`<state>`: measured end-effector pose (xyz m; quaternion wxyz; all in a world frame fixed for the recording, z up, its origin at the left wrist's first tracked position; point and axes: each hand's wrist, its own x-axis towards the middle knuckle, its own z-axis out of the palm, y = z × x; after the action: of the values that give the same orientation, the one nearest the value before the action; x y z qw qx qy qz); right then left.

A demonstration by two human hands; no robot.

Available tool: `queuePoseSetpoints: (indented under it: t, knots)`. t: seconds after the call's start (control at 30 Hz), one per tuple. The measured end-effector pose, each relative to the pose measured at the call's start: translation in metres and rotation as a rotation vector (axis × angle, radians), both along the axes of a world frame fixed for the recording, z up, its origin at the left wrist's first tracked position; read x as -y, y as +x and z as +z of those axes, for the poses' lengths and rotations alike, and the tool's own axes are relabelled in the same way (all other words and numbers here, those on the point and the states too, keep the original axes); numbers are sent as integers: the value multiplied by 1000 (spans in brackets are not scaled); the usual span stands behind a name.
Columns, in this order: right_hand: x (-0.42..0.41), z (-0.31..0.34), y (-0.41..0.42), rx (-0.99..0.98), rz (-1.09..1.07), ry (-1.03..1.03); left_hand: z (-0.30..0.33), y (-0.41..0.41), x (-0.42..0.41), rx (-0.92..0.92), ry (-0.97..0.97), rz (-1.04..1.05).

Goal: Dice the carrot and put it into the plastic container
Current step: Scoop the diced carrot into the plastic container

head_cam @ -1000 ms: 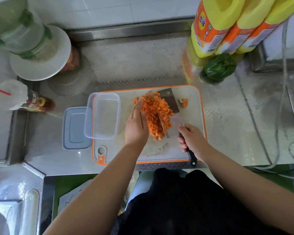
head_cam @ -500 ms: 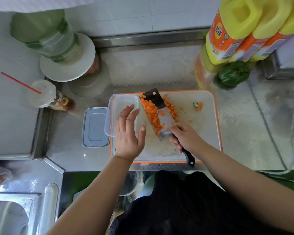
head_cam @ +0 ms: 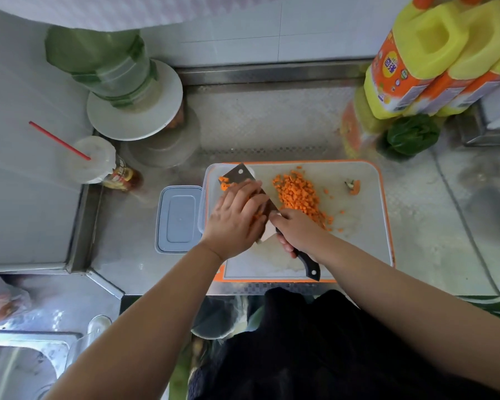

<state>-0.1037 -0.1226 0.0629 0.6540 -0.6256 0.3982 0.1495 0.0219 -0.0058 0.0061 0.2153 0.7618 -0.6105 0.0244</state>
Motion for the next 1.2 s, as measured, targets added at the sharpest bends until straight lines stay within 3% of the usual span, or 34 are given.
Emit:
queuePoseSetpoints:
  t: [0.33, 0.57, 0.83, 0.9, 1.03, 1.2]
  knots:
    - [8, 5, 5, -67, 50, -61, -6, 18, 17, 26, -65, -48]
    - [11, 7, 3, -101, 64, -82, -13, 33, 14, -57, 47, 220]
    - [24, 17, -9, -111, 94, -168, -10, 36, -8, 107, 90, 548]
    - [25, 17, -11, -110, 97, -180, -4, 24, -9, 111, 55, 517]
    - [23, 17, -13, -73, 150, -227, 3, 6, -10, 51, 269, 399]
    - [26, 19, -23, -23, 131, -258, -6, 6, -18, -61, 360, 572]
